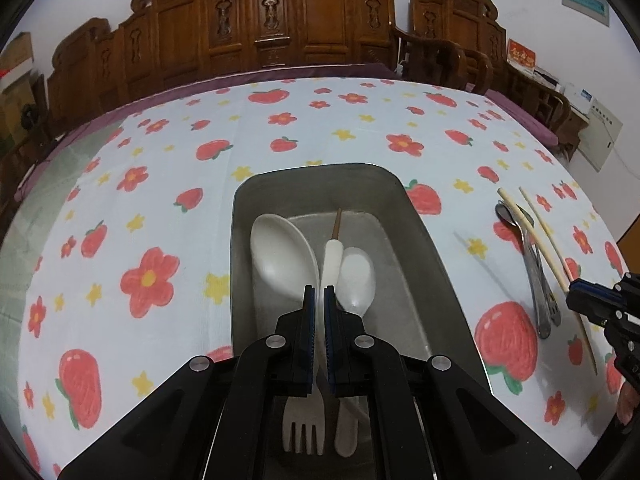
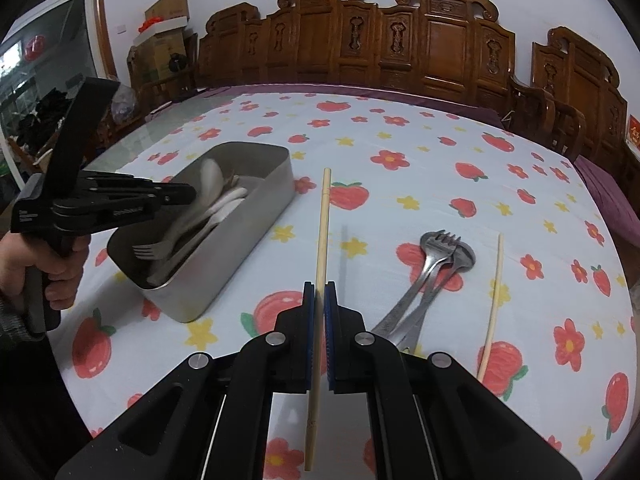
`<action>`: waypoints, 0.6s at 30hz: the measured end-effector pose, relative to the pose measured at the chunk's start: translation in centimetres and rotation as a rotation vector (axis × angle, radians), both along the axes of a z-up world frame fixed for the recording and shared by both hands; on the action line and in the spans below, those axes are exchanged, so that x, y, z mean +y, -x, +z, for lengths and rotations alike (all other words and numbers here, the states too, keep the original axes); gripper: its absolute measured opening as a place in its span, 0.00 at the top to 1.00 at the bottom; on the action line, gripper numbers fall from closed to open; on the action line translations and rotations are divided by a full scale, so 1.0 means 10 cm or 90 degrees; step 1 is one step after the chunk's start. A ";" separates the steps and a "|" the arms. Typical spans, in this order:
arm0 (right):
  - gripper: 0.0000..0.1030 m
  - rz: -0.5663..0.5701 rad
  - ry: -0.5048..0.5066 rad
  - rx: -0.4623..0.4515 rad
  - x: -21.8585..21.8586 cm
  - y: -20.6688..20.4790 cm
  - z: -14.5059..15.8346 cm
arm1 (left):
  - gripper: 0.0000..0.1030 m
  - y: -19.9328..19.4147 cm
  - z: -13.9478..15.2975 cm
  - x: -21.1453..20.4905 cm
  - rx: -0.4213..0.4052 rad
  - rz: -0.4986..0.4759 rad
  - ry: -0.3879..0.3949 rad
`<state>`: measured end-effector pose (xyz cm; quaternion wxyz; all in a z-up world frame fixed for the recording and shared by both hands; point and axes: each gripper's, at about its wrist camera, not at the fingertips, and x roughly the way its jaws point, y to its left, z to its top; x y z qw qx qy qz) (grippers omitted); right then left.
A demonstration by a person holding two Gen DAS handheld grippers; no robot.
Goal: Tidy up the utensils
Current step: 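Carry the white spoon into the tray and open the left tool, then lower the chopstick into the tray with the right tool and release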
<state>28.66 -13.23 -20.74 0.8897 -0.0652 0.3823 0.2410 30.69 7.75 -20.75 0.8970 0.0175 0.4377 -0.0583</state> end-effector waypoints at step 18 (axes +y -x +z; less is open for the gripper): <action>0.94 0.045 -0.059 -0.008 0.54 0.06 0.33 | 0.44 0.31 0.42 0.42 -0.073 0.056 0.010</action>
